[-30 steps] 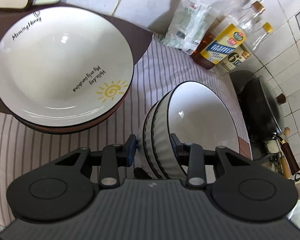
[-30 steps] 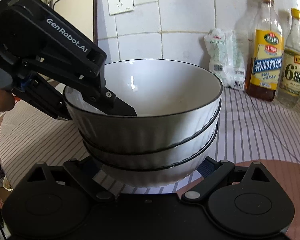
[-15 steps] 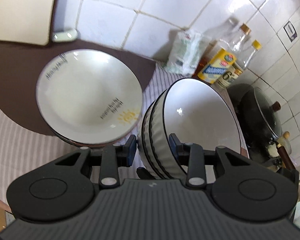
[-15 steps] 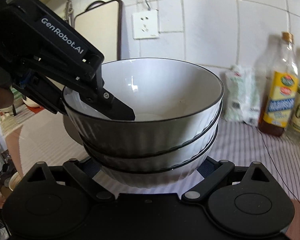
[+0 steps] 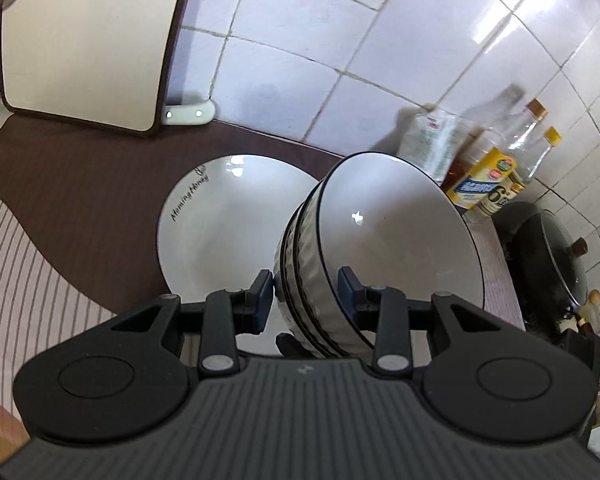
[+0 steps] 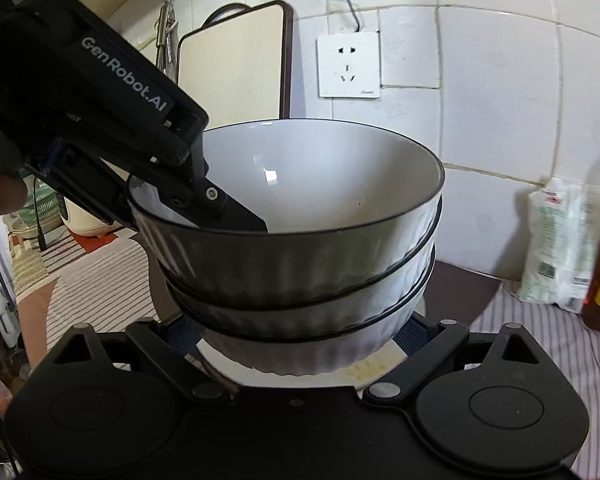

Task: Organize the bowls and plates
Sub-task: 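Carry the bowl stack over the plate stack and lower it onto the white plate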

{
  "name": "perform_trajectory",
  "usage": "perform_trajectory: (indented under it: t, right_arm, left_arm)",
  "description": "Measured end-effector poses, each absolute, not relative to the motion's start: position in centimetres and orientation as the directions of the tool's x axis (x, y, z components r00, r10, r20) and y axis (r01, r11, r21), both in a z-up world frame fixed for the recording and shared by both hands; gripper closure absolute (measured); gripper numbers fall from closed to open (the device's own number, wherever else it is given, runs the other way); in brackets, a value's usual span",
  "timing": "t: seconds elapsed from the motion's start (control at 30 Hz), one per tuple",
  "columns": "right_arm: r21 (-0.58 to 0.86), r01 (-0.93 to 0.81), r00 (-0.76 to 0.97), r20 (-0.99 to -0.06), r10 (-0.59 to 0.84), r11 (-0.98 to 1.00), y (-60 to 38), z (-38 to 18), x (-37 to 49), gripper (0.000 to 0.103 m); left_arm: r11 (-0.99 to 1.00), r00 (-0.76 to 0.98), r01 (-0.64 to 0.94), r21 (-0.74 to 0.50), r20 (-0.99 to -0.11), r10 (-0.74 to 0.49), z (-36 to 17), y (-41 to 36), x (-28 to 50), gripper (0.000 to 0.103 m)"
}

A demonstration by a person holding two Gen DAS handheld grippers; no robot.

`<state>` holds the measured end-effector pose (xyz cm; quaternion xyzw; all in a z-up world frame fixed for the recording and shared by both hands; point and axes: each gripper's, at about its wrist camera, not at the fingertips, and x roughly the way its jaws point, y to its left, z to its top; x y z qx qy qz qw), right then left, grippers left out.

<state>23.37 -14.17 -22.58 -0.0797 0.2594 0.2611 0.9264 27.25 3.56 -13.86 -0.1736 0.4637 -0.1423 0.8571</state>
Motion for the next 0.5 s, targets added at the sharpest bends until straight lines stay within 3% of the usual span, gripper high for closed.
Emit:
perform_trajectory:
  t: [0.5]
  right_arm:
    - [-0.062,-0.486,0.721,-0.592,0.36,0.872,-10.4,-25.6,28.0,0.005]
  left_arm:
    - [0.891,0.466,0.114,-0.439,-0.769,-0.438,-18.1,6.5,33.3,0.07]
